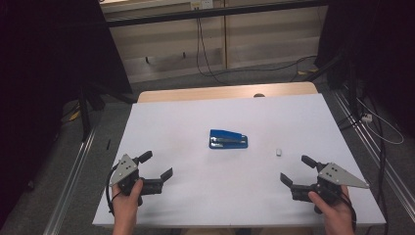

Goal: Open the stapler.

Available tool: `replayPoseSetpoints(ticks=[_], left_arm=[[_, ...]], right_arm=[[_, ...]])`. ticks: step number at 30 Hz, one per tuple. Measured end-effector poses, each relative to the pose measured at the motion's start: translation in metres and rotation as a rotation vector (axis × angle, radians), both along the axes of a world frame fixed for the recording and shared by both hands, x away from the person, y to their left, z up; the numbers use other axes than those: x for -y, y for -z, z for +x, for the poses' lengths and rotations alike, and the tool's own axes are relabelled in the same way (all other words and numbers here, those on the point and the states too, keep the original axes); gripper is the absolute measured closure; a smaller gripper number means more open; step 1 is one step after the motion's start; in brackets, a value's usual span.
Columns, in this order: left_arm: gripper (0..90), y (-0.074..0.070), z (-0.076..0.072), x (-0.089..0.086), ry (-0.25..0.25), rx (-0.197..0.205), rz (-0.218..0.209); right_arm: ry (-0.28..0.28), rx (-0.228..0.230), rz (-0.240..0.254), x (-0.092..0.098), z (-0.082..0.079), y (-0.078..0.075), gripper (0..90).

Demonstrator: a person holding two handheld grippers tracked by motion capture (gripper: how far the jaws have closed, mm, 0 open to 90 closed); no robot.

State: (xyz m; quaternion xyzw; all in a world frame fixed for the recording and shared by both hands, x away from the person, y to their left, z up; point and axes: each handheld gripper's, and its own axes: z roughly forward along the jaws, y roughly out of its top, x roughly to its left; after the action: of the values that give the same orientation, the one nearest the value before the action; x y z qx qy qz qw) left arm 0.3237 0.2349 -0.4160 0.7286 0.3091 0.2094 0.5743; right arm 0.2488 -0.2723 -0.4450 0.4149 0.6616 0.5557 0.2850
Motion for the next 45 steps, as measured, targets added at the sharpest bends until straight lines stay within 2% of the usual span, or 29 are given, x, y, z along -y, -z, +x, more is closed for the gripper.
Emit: replayPoseSetpoints(ticks=[8,12,15,21,22,27,32,38,40,41,45], left_arm=[[2.4,0.000,0.001,0.002,0.015,-0.004,-0.001],[2.1,-0.001,0.004,0.005,0.020,-0.006,-0.027],[2.0,-0.005,0.012,0.012,0.027,-0.007,-0.051],[2.1,-0.005,0.023,0.028,0.061,-0.024,-0.029],[2.1,-0.005,0.027,0.034,0.080,-0.023,-0.027],[2.1,-0.003,0.035,0.046,0.103,-0.024,-0.007],[2.1,0.001,0.049,0.060,0.134,-0.045,0.006],[2.7,0.003,0.061,0.070,0.142,-0.061,0.007],[3.2,0.003,0.065,0.074,0.143,-0.062,-0.009],[3.2,0.002,0.068,0.076,0.142,-0.064,0.004],[3.7,0.001,0.072,0.081,0.153,-0.066,-0.001]], right_arm=[[-0.010,-0.004,-0.013,-0.003,0.001,0.000,4.6],[-0.005,-0.011,-0.021,-0.002,-0.001,0.000,4.6],[0.010,-0.017,-0.020,0.001,-0.001,0.001,4.6],[0.020,-0.007,-0.071,0.000,-0.002,-0.001,4.2],[0.017,-0.001,-0.097,-0.002,-0.001,-0.002,4.2],[0.022,-0.018,-0.098,-0.003,0.007,0.000,4.2],[0.028,-0.020,-0.109,-0.004,0.015,-0.001,4.2],[0.026,-0.012,-0.108,-0.007,0.022,-0.004,4.2],[0.025,-0.012,-0.101,-0.008,0.025,-0.005,4.2],[0.025,-0.011,-0.101,-0.009,0.026,-0.006,4.1],[0.031,-0.003,-0.097,-0.012,0.033,-0.008,2.8]])
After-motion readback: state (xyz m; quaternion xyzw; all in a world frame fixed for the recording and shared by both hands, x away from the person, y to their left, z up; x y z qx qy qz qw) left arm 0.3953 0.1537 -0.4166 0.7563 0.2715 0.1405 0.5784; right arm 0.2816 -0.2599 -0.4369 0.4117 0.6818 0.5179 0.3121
